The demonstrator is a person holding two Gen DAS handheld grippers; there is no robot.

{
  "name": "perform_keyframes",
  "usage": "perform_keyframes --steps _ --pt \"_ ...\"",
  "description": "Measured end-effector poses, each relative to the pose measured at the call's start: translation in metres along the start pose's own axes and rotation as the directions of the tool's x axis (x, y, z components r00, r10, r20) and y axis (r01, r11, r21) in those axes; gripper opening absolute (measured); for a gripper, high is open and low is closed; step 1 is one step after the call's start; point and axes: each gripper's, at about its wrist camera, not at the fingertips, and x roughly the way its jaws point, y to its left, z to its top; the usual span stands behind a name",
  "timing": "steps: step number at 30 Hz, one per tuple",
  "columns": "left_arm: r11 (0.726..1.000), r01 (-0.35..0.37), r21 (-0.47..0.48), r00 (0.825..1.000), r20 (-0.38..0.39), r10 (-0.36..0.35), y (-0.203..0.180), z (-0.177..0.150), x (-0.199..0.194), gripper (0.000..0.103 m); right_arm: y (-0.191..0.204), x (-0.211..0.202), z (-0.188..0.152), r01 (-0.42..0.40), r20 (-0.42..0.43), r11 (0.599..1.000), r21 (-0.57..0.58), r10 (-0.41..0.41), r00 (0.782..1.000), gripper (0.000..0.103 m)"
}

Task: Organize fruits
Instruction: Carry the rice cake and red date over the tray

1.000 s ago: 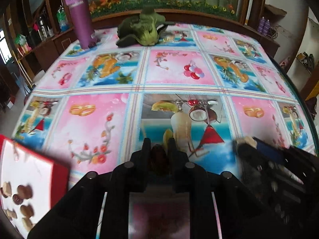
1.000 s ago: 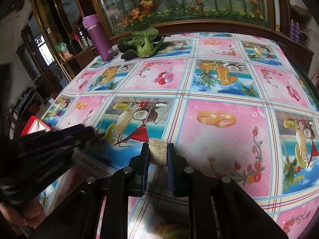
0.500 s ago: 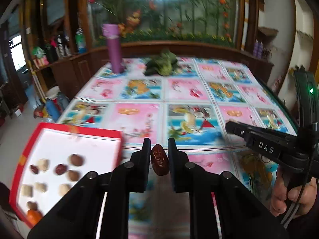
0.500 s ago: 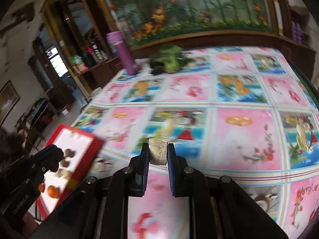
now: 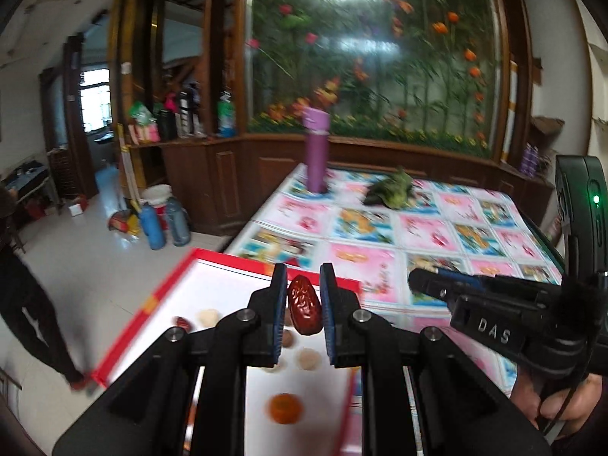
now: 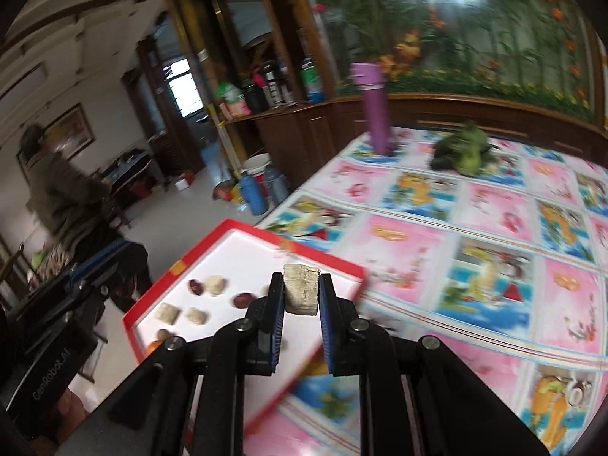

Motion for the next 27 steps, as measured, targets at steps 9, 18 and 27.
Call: perform_keyframes --steps 9,18,27 --pt "0.994 -0.086 -0.069 0.996 -0.006 0.086 0.063 -0.012 0.003 0.019 0.049 0.058 -0.002 -0.064 -0.104 0.998 0.001 0.064 0.993 0.016" --pt "0.988 -0.136 -0.067 0.988 -0.077 0.131 0.088 -0.027 0.02 0.019 0.056 0.072 -0.02 -0.04 -0.157 0.999 0.02 0.043 0.987 0.016" --pt "0.985 -0.158 -0.064 0.983 -0.106 0.15 0.09 -0.031 0.028 0.019 0.049 0.082 -0.025 -0.006 -0.208 0.999 0.044 0.015 0.978 0.016"
